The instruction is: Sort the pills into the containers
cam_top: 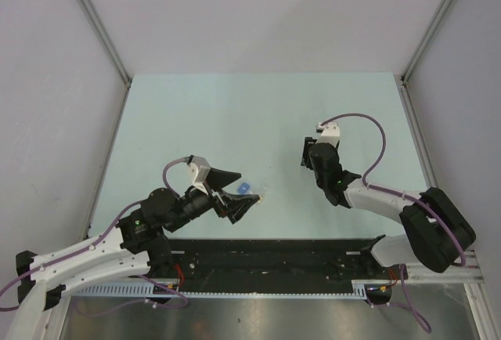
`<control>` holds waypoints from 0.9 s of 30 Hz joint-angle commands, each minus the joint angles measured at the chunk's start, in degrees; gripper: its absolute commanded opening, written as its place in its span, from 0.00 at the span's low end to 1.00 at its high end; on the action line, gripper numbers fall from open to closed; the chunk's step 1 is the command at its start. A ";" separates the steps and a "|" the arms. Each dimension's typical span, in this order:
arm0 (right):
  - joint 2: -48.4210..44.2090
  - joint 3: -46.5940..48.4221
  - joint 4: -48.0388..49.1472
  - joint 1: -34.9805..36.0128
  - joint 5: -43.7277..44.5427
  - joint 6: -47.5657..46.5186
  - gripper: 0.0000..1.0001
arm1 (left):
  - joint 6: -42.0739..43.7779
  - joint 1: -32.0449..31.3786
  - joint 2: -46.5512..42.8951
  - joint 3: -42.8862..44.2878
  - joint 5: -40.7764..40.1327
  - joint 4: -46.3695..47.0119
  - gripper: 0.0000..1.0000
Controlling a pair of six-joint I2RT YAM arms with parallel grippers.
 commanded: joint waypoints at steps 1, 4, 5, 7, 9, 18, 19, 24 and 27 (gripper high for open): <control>4.46 -0.27 7.20 0.53 5.50 1.07 0.00 | -1.59 0.13 -0.13 0.50 -1.48 0.26 1.00; 6.58 -0.97 7.82 0.71 5.76 1.42 0.00 | -2.03 0.13 -0.13 0.23 -2.00 -0.18 1.00; 7.02 -0.98 7.91 0.71 5.85 1.68 0.00 | -2.21 0.22 0.04 0.23 -2.09 -0.27 1.00; 8.08 -1.15 8.26 0.71 5.68 1.60 0.00 | -2.73 0.13 0.13 -0.03 -2.53 -0.36 1.00; 9.40 -1.24 8.00 0.80 5.94 2.12 0.02 | -2.91 0.13 -0.04 -0.29 -2.71 -0.45 1.00; 10.81 -1.24 6.24 2.29 6.64 3.18 0.45 | -3.35 0.22 -1.10 -1.52 -3.41 -0.71 1.00; 10.72 -1.24 6.06 2.38 6.38 3.26 0.51 | -3.52 0.13 -1.10 -1.61 -3.50 -0.71 1.00; 9.67 -1.24 4.48 2.47 5.59 3.44 0.63 | -3.79 0.13 -0.83 -1.61 -3.76 -0.97 1.00; 9.05 -1.24 3.69 2.38 4.89 3.26 0.66 | -3.79 0.13 -0.39 -1.52 -3.32 -0.97 1.00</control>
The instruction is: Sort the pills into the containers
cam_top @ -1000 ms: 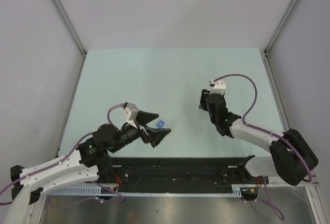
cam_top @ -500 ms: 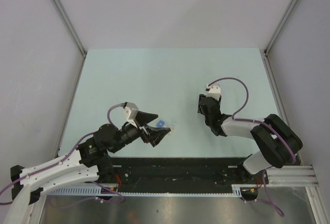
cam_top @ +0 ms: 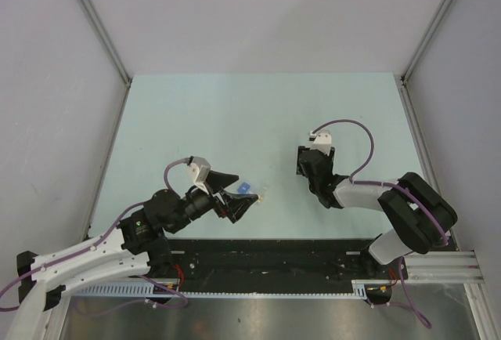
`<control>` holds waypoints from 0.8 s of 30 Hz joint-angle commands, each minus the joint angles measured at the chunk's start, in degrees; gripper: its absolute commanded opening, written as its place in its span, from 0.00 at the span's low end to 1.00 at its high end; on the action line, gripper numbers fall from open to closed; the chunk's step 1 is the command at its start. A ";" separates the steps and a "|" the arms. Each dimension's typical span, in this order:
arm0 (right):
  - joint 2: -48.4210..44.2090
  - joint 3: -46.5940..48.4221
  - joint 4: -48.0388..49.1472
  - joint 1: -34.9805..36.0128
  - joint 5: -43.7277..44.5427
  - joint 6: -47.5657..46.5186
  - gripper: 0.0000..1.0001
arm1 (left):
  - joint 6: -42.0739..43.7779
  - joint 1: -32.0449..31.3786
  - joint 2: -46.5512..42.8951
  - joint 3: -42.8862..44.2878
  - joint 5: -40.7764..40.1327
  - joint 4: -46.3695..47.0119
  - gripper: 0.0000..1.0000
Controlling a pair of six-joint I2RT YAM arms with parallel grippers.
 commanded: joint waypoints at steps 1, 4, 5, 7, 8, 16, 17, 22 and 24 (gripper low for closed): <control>-1.90 -0.12 0.10 0.17 0.30 0.55 0.69 | -1.28 0.13 0.28 -0.08 -0.31 0.75 1.00; -2.95 -0.12 -0.69 0.26 -0.32 0.29 0.76 | -1.28 0.13 0.02 -0.17 -0.48 0.75 1.00; -4.61 -0.12 -1.12 0.26 -0.67 0.12 0.77 | -1.28 0.13 -0.24 -0.08 -0.66 0.75 1.00; -6.99 -0.12 -1.65 0.35 -1.37 -0.67 0.82 | -1.45 0.13 -0.68 -0.34 -1.36 0.58 1.00; -9.52 -0.04 -2.18 0.35 -1.72 -1.20 0.84 | -1.63 0.13 -0.94 -0.43 -2.23 0.49 1.00; -20.53 7.34 -12.36 1.92 -9.63 -9.72 0.90 | -6.98 0.13 -3.58 -2.98 -9.96 -0.74 1.00; -21.58 8.39 -13.25 2.54 -11.03 -10.77 0.89 | -8.47 0.22 -3.84 -3.42 -11.89 -1.18 1.00; -20.54 16.98 -23.59 8.07 -32.46 -18.32 0.86 | -14.89 1.01 -6.12 -3.33 -19.99 -8.98 0.94; -17.30 19.29 -26.52 11.50 -39.39 -18.78 0.83 | -17.35 1.80 -7.53 -4.03 -21.66 -9.97 0.92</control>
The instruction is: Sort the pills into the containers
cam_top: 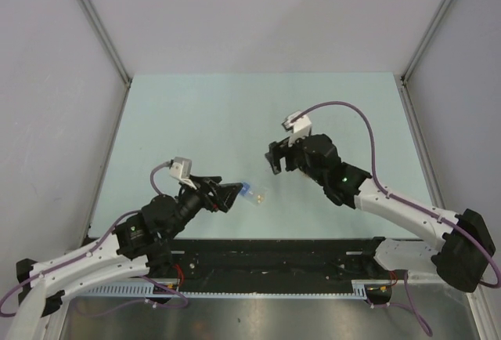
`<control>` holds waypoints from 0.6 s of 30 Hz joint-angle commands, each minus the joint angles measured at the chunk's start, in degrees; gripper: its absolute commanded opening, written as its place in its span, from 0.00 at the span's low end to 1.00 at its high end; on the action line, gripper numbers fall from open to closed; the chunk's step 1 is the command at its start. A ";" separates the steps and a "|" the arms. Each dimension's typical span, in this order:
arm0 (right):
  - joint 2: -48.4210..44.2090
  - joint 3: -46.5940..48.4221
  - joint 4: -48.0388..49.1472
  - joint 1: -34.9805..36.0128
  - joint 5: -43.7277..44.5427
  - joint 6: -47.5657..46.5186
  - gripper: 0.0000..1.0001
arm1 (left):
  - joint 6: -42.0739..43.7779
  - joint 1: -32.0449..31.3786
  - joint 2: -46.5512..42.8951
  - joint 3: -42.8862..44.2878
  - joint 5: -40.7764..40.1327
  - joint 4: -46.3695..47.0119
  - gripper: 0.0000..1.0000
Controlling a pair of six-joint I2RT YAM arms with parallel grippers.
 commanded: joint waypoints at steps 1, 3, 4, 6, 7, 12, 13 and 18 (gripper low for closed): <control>4.59 7.10 -10.98 5.93 -20.52 -4.93 0.80 | -7.74 1.47 -4.12 -1.13 -7.74 -4.76 0.89; 6.26 7.63 -11.35 6.99 -23.16 -3.17 0.72 | -8.71 2.00 -5.62 -1.92 -8.27 -5.29 0.88; 8.19 7.63 -11.61 6.91 -23.43 -2.21 0.70 | -8.89 2.00 -6.33 -2.01 -8.36 -5.65 0.87; 10.22 7.55 -11.61 7.17 -22.13 0.78 0.66 | -8.80 2.18 -7.21 -2.10 -8.53 -6.26 0.86; 11.53 7.55 -11.96 7.09 -21.25 2.01 0.65 | -8.80 2.27 -7.04 -1.92 -8.71 -6.70 0.85; 12.95 7.63 -12.75 7.08 -18.26 10.70 0.67 | -7.13 4.02 0.68 -0.96 -8.71 -6.62 0.92; 13.04 7.63 -13.19 7.08 -17.99 11.94 0.68 | -7.13 4.46 2.61 -0.78 -8.71 -6.62 0.95; 12.95 7.55 -16.27 6.56 -11.40 17.93 0.74 | -4.15 10.17 12.38 -4.80 1.45 4.95 0.96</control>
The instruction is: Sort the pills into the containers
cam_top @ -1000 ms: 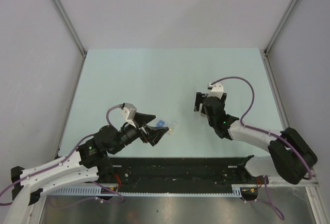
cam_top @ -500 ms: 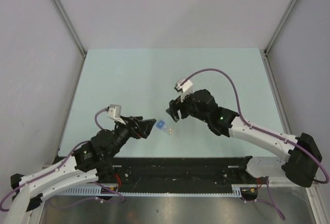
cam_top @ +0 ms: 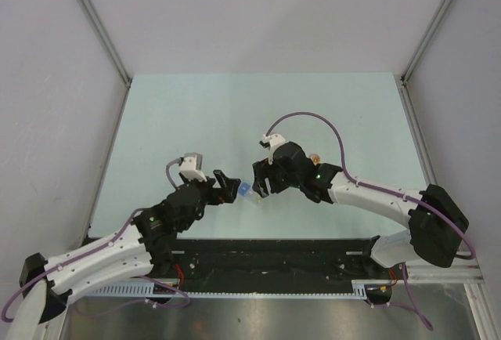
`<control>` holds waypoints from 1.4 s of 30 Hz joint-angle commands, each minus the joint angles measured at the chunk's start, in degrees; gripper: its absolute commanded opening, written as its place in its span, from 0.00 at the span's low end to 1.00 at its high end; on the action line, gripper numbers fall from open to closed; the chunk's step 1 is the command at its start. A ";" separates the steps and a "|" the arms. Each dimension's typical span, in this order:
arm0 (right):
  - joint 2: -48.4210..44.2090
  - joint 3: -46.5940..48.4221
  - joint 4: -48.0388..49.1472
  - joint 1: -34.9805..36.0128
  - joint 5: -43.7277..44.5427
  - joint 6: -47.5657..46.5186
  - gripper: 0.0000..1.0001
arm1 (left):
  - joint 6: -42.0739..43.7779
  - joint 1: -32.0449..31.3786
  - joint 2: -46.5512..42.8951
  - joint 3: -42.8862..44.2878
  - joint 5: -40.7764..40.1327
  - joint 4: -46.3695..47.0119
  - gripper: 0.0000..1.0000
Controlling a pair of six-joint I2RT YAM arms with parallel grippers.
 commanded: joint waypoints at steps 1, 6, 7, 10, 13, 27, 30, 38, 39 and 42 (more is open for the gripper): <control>-0.84 0.77 -2.33 -1.03 5.02 6.37 0.74 | 2.35 5.21 4.23 -4.03 9.04 12.10 0.94; -1.19 -0.81 -1.71 -3.57 2.30 9.27 0.72 | 3.83 10.32 8.45 -8.52 17.22 23.28 0.90; -1.19 -1.16 -1.54 -4.45 1.77 9.62 0.70 | 4.45 11.02 9.24 -8.61 18.62 24.16 0.88; -1.37 -2.13 -0.40 -5.60 0.11 10.24 0.69 | 6.83 11.64 13.89 -8.35 20.56 27.23 0.86; -1.54 -3.00 -0.13 -6.30 -0.69 10.42 0.68 | 8.32 11.91 18.73 -7.82 22.41 30.13 0.85; -3.56 -6.17 0.84 -9.47 -3.68 10.42 0.67 | 8.50 12.17 30.60 -8.26 24.97 36.20 0.77; -3.74 -6.26 0.84 -9.64 -3.86 10.33 0.67 | 9.20 12.34 32.71 -7.82 24.88 36.73 0.75; -4.18 -6.70 1.10 -10.17 -4.47 10.07 0.66 | 10.00 13.14 37.98 -6.68 25.14 38.05 0.69; -4.18 -6.70 1.10 -10.26 -4.47 10.06 0.65 | 10.08 13.40 38.60 -6.59 25.14 38.31 0.69; -4.09 -6.79 1.10 -10.26 -4.74 9.89 0.65 | 10.35 13.92 39.13 -6.33 25.05 39.10 0.69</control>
